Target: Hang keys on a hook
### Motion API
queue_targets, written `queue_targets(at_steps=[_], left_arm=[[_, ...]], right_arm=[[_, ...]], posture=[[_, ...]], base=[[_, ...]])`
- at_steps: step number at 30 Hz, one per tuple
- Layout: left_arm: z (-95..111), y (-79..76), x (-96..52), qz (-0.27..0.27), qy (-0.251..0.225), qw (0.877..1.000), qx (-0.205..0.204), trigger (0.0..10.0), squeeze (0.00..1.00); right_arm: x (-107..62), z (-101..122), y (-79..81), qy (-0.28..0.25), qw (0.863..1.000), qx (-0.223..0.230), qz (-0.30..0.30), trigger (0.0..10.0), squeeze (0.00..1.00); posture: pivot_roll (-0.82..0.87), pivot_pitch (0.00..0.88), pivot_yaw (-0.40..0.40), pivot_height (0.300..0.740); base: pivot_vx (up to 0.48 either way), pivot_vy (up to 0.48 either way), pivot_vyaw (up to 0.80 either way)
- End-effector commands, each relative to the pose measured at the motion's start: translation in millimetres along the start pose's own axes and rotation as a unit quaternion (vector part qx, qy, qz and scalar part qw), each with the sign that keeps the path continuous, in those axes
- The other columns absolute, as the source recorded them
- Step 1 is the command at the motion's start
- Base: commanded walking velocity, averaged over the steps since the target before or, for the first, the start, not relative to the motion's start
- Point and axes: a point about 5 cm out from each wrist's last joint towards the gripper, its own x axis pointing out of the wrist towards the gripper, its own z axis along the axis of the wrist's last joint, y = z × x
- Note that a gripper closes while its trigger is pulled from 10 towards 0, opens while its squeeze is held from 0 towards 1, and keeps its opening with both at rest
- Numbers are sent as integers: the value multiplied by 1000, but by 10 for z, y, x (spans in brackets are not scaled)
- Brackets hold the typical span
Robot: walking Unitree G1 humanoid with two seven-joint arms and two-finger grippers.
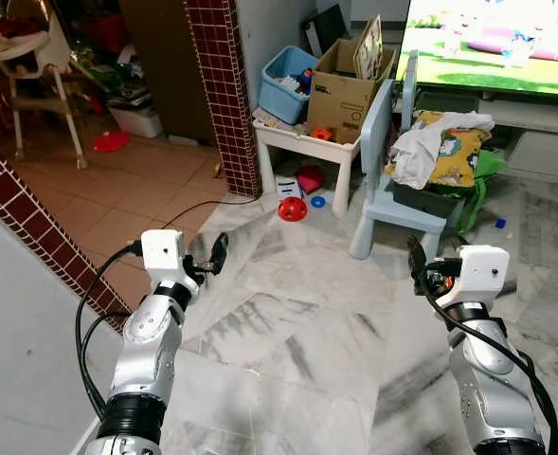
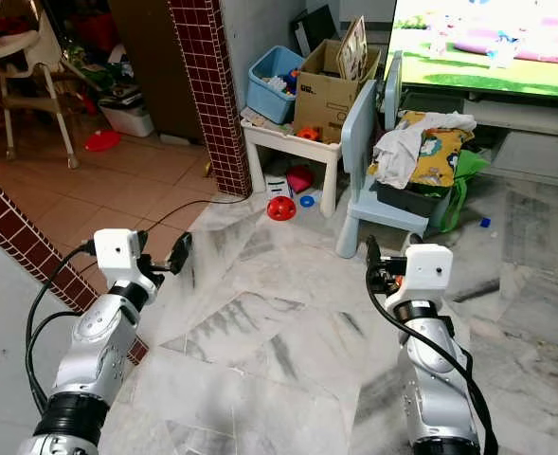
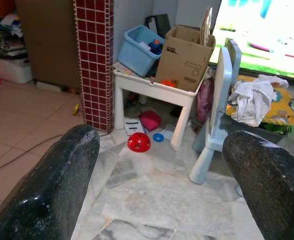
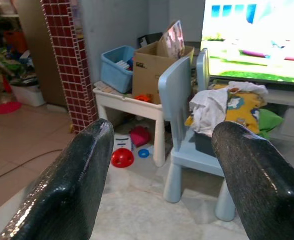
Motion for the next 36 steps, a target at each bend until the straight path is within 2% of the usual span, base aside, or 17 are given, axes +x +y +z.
queue_targets(at_steps=[1, 9, 25, 36], left_arm=[[28, 35, 28, 13, 1, 1000, -3, 10000, 0], [7, 2, 33, 22, 3, 1000, -5, 10000, 0], [78, 81, 78, 34, -1, 999, 17, 10000, 0], [112, 24, 114, 21, -8, 1000, 14, 10000, 0]], right_arm=[[29, 22, 10, -3, 1000, 2, 7, 10000, 0], [56, 26, 23, -3, 1000, 0, 15, 10000, 0], [102, 56, 36, -8, 1000, 5, 21, 10000, 0], [131, 74, 42, -13, 1000, 9, 24, 10000, 0]], posture=[[-75, 0, 51, 740], [-71, 0, 46, 740], [-76, 0, 47, 740], [-80, 0, 49, 740]], base=[[0, 0, 794], [0, 0, 794], [0, 0, 794], [0, 0, 794]])
